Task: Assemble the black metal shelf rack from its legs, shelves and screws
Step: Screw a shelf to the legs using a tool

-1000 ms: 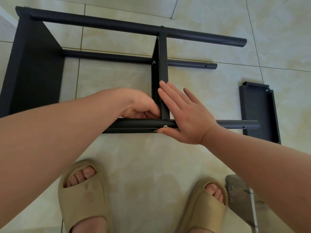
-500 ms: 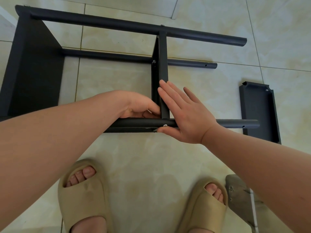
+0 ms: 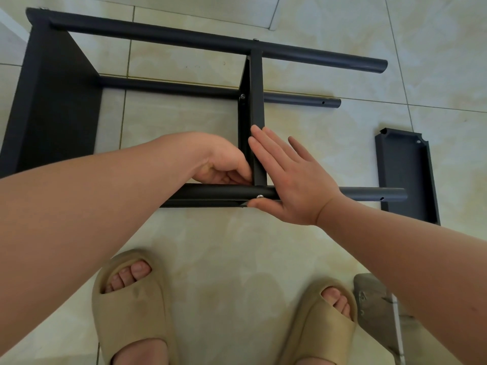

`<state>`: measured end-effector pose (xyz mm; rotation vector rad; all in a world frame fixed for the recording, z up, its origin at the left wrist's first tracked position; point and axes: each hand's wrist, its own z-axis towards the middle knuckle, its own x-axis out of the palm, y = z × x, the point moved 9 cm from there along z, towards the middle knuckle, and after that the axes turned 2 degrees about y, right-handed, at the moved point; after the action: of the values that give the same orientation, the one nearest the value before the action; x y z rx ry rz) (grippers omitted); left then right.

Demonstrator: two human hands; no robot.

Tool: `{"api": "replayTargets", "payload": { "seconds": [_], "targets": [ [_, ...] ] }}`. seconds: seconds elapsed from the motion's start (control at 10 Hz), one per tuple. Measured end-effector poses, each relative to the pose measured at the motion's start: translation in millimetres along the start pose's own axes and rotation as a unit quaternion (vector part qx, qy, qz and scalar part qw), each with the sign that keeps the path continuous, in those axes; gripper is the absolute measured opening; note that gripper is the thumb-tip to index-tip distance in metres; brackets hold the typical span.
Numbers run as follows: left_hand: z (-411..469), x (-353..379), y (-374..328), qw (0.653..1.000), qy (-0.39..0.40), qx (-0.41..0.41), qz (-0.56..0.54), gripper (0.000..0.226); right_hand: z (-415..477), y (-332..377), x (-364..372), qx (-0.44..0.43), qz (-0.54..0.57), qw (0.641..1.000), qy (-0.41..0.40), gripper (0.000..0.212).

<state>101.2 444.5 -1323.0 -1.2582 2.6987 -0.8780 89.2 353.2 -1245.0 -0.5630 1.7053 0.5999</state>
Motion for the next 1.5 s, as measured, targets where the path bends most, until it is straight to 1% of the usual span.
{"api": "replayTargets", "payload": {
  "seconds": [0.2,0.3,0.4,0.5,0.7,0.8,0.9,1.0,1.1,1.2,1.3,1.4,1.5],
  "targets": [
    [0.2,1.5,1.6,0.998,0.001,0.063,-0.029,0.019,-0.1,-0.3,0.4,0.0,-0.002,1.0,0.003,0.098],
    [0.4,3.5,3.8,0.998,0.007,0.059,-0.025,0.019,-0.1,-0.2,0.2,0.002,-0.001,1.0,0.004,0.098],
    [-0.2,0.5,1.7,0.997,-0.016,0.07,0.002,0.011,-0.1,0.1,0.9,0.003,-0.004,1.0,0.007,0.098],
    [0.1,3.0,2.0,0.997,-0.007,0.073,-0.002,0.01,-0.2,0.0,0.8,0.003,-0.005,1.0,0.005,0.098],
    [1.7,5.6,1.9,0.995,0.014,0.085,-0.04,0.014,0.0,-0.3,0.5,0.004,-0.008,1.0,0.006,0.099],
    [1.6,6.3,4.0,0.994,0.031,0.081,-0.064,0.02,-0.2,-0.5,0.9,0.005,-0.009,1.0,0.006,0.099],
    [1.2,6.8,7.1,0.996,0.037,0.057,-0.052,0.022,-0.2,-0.7,0.7,0.006,-0.007,1.0,0.005,0.098],
    [1.4,5.1,7.9,0.999,0.015,0.045,-0.015,0.016,-0.4,-0.8,0.3,0.007,-0.004,1.0,0.004,0.098],
    [2.0,4.9,4.4,0.998,0.009,0.065,-0.016,0.012,-0.6,-0.6,0.2,0.007,-0.003,1.0,0.003,0.099],
    [2.7,4.2,2.4,0.995,0.019,0.088,-0.041,0.013,-0.6,-0.5,0.4,0.008,-0.004,1.0,0.006,0.099],
    [3.6,4.3,3.0,0.991,0.034,0.098,-0.079,0.02,-0.4,-0.4,0.5,0.01,-0.004,1.0,0.007,0.099],
    [4.4,4.3,4.5,0.991,0.04,0.092,-0.085,0.022,-0.2,-0.7,1.0,0.01,-0.006,1.0,0.01,0.099],
    [4.3,4.4,5.4,0.995,0.028,0.081,-0.045,0.017,-0.4,-0.9,1.0,0.01,-0.006,1.0,0.009,0.099]
  ]
}}
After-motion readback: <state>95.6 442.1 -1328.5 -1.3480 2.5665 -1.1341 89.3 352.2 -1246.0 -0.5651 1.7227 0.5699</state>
